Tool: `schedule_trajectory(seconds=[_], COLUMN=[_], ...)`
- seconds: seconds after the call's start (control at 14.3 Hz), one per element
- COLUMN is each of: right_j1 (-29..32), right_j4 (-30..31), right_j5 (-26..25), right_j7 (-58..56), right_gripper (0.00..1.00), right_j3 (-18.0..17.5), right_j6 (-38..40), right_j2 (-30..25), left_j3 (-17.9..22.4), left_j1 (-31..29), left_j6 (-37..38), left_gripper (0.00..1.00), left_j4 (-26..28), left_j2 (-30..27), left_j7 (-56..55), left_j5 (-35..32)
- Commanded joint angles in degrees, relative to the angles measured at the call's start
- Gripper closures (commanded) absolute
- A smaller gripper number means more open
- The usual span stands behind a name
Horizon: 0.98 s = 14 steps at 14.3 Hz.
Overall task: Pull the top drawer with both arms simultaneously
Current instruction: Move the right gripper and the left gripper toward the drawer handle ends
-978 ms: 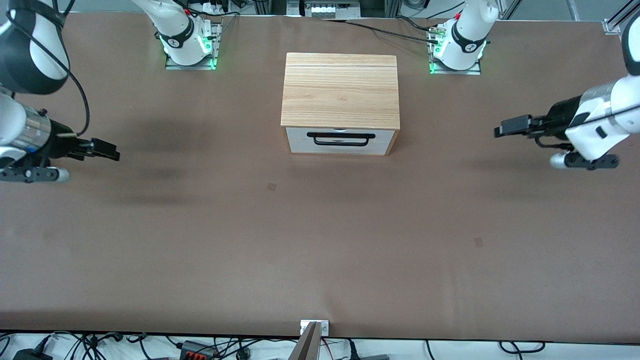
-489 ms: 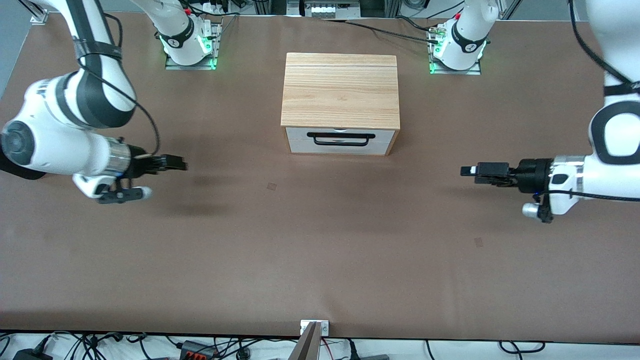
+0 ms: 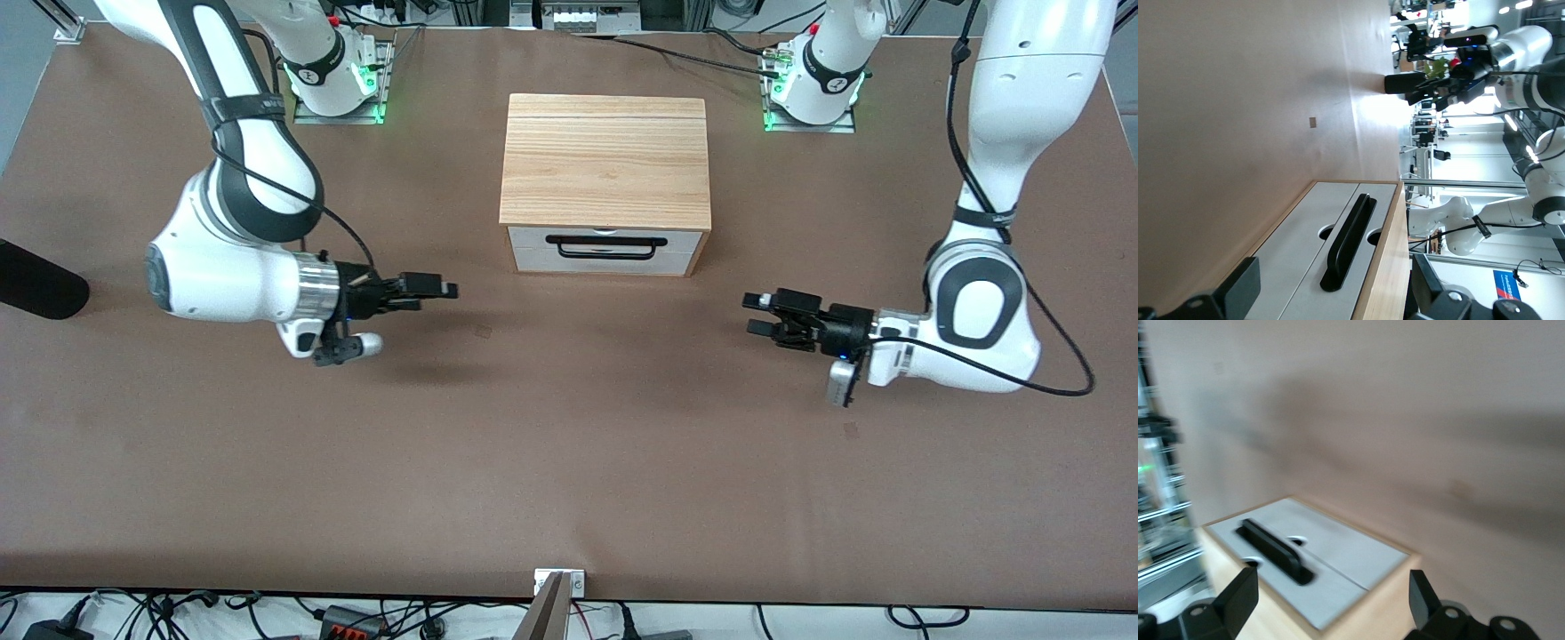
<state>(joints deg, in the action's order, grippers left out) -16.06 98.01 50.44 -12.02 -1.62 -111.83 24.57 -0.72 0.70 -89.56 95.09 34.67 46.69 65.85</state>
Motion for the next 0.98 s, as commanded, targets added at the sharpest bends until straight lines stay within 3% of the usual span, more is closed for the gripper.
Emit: schedule_trajectory(seconds=[0.0,0.28,0.56,0.77,0.91], right_j1=[-0.81,-1.95,-3.98,-4.50,-4.59], right_j4=[-0.02,2.08,7.54,8.25,8.16], right_j5=[11.39,23.79,37.42,44.46,48.86], right_j7=[-11.75,-25.22,-41.39,-47.82,-49.33], right_gripper=[0.00,0.00,0.00,0.00,0.00], right_j3=[0.30,-0.92,-1.54,-4.35,-6.72], right_j6=[-0.15,0.38,1.26,1.79,1.79], right_j2=[3.37,7.24,9.70,13.38,15.24], left_j3=[-2.78,-6.13,-9.29,-12.63,-12.82], left_j1=[-0.35,-0.70,-0.61,-2.45,-2.64], left_j6=[-3.68,-2.56,3.95,4.92,5.01], left_gripper=[0.00,0.00,0.00,0.00,0.00], left_j4=[7.10,16.16,20.82,23.90,24.27], left_j2=[-0.49,2.76,7.17,6.82,6.55], left_j7=[14.69,25.45,25.64,16.47,11.59], left_j5=[8.72,19.99,29.32,31.62,31.53])
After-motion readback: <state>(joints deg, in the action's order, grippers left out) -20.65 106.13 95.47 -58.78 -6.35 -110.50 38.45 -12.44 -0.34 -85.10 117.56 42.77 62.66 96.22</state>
